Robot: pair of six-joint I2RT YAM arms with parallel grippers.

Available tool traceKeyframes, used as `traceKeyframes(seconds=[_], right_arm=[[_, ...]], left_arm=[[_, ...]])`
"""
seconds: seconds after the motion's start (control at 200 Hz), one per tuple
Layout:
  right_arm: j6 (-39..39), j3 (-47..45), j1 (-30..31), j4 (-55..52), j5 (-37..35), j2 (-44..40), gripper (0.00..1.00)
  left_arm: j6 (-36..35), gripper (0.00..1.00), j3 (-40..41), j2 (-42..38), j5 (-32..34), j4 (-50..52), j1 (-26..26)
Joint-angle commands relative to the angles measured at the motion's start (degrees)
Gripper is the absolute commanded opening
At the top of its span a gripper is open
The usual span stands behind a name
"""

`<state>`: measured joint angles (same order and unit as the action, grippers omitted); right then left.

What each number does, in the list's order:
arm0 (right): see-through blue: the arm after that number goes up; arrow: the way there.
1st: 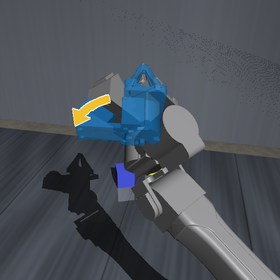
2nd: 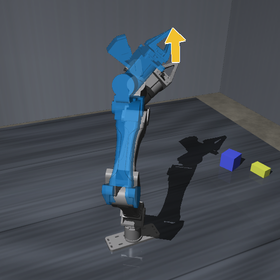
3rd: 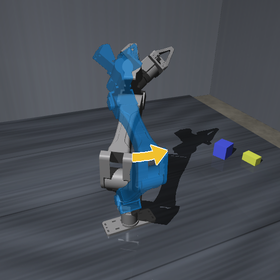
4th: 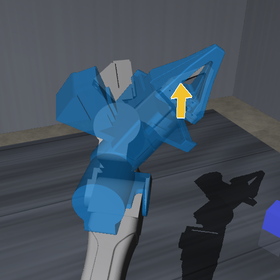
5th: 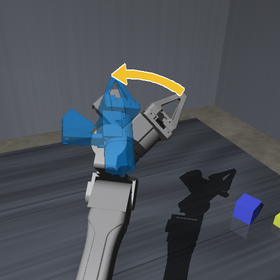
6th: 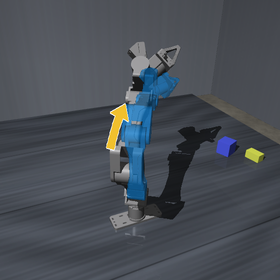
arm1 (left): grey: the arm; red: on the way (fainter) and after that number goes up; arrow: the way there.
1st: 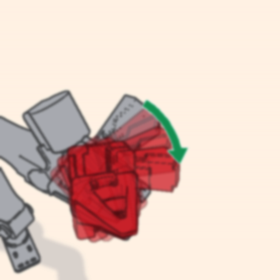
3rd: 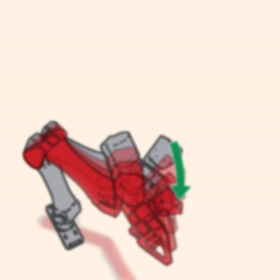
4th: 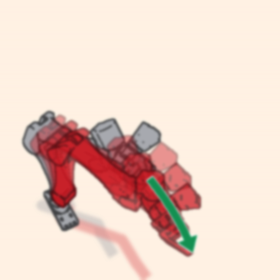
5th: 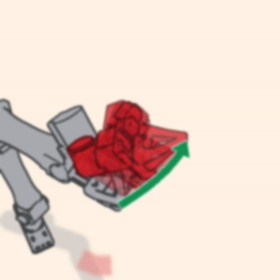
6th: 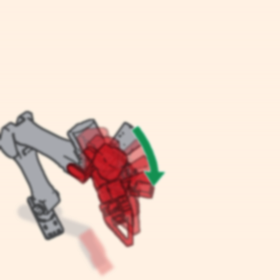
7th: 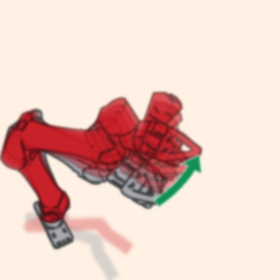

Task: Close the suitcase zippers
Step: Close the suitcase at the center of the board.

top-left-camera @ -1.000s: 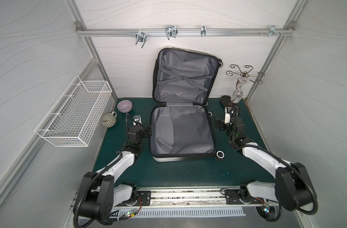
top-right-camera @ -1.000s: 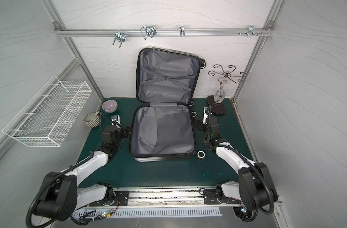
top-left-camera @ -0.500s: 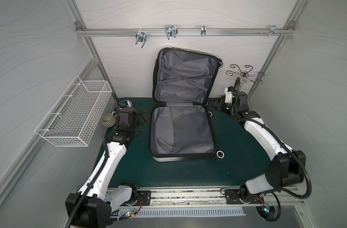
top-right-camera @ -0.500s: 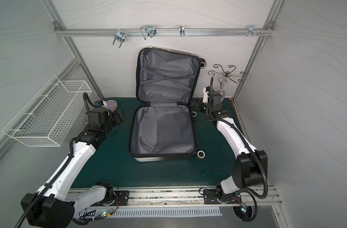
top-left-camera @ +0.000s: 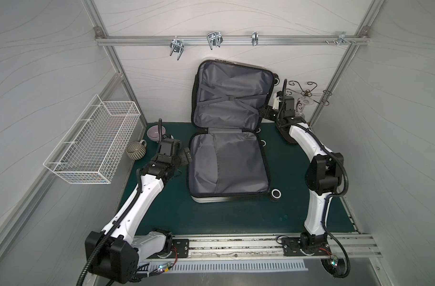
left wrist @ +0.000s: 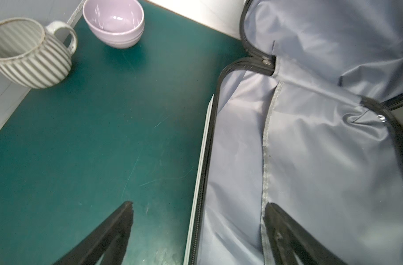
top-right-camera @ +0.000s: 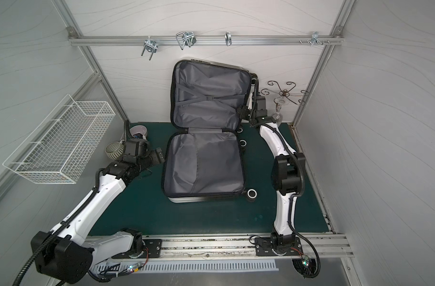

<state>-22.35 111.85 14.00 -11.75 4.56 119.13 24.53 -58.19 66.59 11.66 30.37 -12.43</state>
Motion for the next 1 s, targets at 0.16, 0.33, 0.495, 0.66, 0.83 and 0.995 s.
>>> traceKeyframes(seconds=[0.16,0.33,0.495,0.66,0.83,0.995], right_arm=[[-0.33,12.95,1.9,2.83,-0.34,9.63,0.82],[-1.73,16.26,1.73,7.27,-0.57,13.41,0.77],[-0.77,21.52,2.59,9.46,-1.48,17.0,0.69],[-0.55,22.71,2.85,11.04,-3.03,18.5,0.59],[1.1,20.76,2.78,11.79,-3.89,18.21,0.36],[2.94,13.06,2.79,18.24,-3.99,14.82,0.08]], left_arm=[[2.78,0.92,1.59,-0.64,0.9,2.96,0.03],[4.61,0.92,4.27,-3.12,-0.99,3.93,0.12],[7.04,0.92,6.68,-3.4,-3.87,4.56,0.98],[8.4,0.91,9.02,-4.09,-4.34,4.63,1.18],[9.92,0.9,11.29,-4.02,-5.11,4.5,1.26],[13.88,0.9,13.65,-3.17,-9.4,3.78,1.26]])
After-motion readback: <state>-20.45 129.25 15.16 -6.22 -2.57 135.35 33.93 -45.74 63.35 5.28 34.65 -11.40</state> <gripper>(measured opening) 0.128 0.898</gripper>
